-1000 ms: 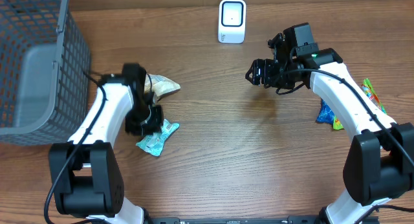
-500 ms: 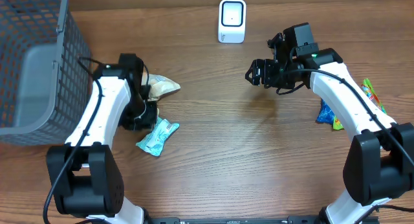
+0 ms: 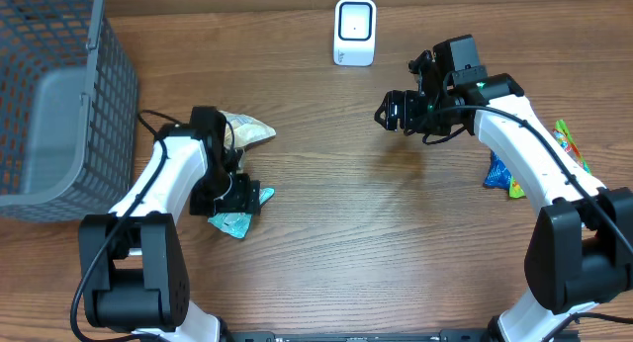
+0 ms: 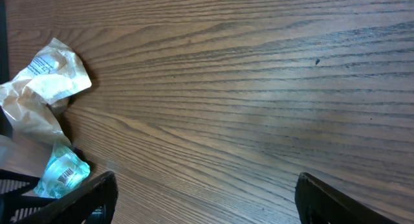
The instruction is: Scan the item barcode
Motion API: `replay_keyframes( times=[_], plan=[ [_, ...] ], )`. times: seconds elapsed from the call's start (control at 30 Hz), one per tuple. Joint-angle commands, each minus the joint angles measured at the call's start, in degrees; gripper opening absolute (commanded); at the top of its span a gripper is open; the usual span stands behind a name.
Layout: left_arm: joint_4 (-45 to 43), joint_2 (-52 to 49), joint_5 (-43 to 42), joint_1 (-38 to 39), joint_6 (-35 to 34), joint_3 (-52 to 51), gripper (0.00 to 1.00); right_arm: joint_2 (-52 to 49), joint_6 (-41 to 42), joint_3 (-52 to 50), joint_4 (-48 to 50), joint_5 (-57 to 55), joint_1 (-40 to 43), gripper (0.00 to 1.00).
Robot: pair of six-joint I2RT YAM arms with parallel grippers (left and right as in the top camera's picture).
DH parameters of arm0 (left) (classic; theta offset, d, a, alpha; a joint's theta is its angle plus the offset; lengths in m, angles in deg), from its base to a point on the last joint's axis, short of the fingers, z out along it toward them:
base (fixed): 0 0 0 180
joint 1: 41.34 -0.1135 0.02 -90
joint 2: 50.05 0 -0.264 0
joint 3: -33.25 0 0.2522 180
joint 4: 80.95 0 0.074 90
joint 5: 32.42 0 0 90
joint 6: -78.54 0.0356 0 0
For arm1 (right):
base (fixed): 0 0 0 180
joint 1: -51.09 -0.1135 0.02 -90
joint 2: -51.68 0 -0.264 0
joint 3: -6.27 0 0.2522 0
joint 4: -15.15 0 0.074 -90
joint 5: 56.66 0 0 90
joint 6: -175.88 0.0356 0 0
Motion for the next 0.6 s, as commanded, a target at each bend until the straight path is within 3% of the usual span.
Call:
replay_keyframes(
  times=[0.0,0.13,0.2,0.3,0.4,0.5,0.57],
  plan=[
    [-1.1,0.2,-0.8,0.4,0.4,-2.5,0.74,1.7,-0.5,1.1,0.3,0.3,0.2,0.88],
    [-1.7,0.2,-1.1,0.5,-1.7,-2.5,0.61,1.7,-0.5,1.1,0.3,0.3,0.2,0.88],
    [-2.1,0.2,-1.6,0.5,-3.3,-2.5,0.49,1.7,-0.5,1.1,0.3,0.3,0.2,0.88],
    [-3.4,0.1,-6.2,0.5,-4.2,-2.5,0.38,1.7,-0.5,1.1,0.3,0.3,0.2,0.88],
    [-5.4,0.1,-10.1,0.6,-4.1,-2.9,0.37,1.7,-0.5,1.1,0.3,0.3,0.2,0.88],
    [-7.6,0.1,-9.6,1.4,-4.1,-4.6,0.49,1.7,-0.5,1.1,0.3,0.3,0.2,0.88],
    [-10.0,0.1,-9.4,1.6,-4.1,-7.2,0.51,1.7,-0.5,1.1,0.3,0.3,0.2,0.88]
  ],
)
